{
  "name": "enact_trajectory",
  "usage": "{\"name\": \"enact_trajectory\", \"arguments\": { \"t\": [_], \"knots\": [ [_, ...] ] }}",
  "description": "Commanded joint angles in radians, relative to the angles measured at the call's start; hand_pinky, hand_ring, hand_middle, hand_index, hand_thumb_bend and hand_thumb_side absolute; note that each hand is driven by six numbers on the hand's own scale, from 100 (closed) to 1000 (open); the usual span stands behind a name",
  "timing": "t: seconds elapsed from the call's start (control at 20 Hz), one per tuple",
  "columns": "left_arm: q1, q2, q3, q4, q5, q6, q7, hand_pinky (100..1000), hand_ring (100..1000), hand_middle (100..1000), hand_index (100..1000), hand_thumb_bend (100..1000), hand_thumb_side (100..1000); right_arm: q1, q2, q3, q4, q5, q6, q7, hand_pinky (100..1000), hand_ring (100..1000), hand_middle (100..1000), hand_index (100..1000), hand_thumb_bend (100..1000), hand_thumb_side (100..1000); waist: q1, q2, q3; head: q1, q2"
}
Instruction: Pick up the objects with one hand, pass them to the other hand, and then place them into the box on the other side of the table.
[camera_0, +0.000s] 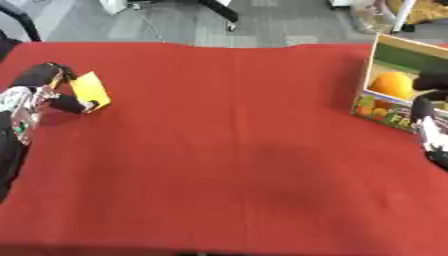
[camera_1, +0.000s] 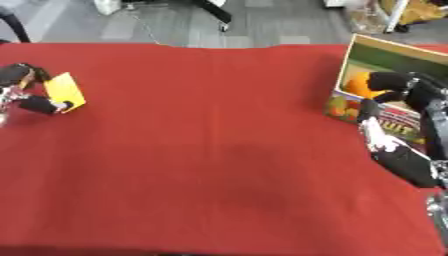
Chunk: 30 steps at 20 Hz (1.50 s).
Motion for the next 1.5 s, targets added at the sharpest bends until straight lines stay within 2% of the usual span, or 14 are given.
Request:
{"name": "enact_trajectory", "arguments": {
  "t": [0.05,0.2,0.3,0.75,1.1,1.2,1.3,1.5],
  "knots": [
    [-0.01,0.016,0.006,-0.002,0.018,-0.002,0.005,737,683,690,800,576,476,-0.006,-0.009,-0.003,-0.022,-0.001,0.0,0.003,635,718,660,763,134,489,-0.013,0.009,0.002,0.002,-0.012],
    [-0.011,0.018,0.004,-0.006,0.02,-0.005,0.008,758,717,737,837,668,534,-0.006,-0.009,-0.003,-0.022,-0.001,0.001,0.004,635,718,660,763,133,489,-0.014,0.008,0.003,0.003,-0.011],
    [-0.012,0.02,0.004,-0.009,0.016,-0.005,0.013,760,720,742,843,683,545,-0.006,-0.01,-0.003,-0.022,-0.001,0.0,0.005,635,718,660,763,131,489,-0.014,0.008,0.003,0.004,-0.011],
    [-0.011,0.023,0.007,-0.011,0.016,0.005,0.047,754,707,728,833,680,547,-0.004,-0.011,-0.004,-0.022,-0.002,0.002,0.004,635,719,660,761,125,490,-0.014,0.009,0.002,0.004,-0.012],
    [-0.006,0.016,0.004,0.005,0.031,0.0,0.004,730,656,671,788,517,460,-0.002,-0.009,-0.003,-0.022,-0.004,0.002,0.006,635,719,668,760,118,491,-0.015,0.011,0.0,0.006,-0.01],
    [-0.005,0.016,0.005,0.005,0.033,0.001,-0.002,719,632,642,766,442,421,-0.001,-0.009,-0.003,-0.022,-0.004,0.003,0.006,635,719,668,760,117,491,-0.016,0.011,-0.001,0.006,-0.01],
    [-0.005,0.017,0.007,0.0,0.037,0.004,0.003,702,609,606,738,360,378,0.0,-0.009,-0.003,-0.022,-0.004,0.004,0.006,635,719,668,760,117,491,-0.016,0.01,-0.001,0.005,-0.01],
    [-0.002,0.022,0.009,-0.03,0.074,-0.001,0.035,671,578,565,704,293,348,0.001,-0.009,-0.003,-0.022,-0.005,0.005,0.006,636,720,668,760,114,491,-0.015,0.009,0.0,0.005,-0.009]
  ]
}}
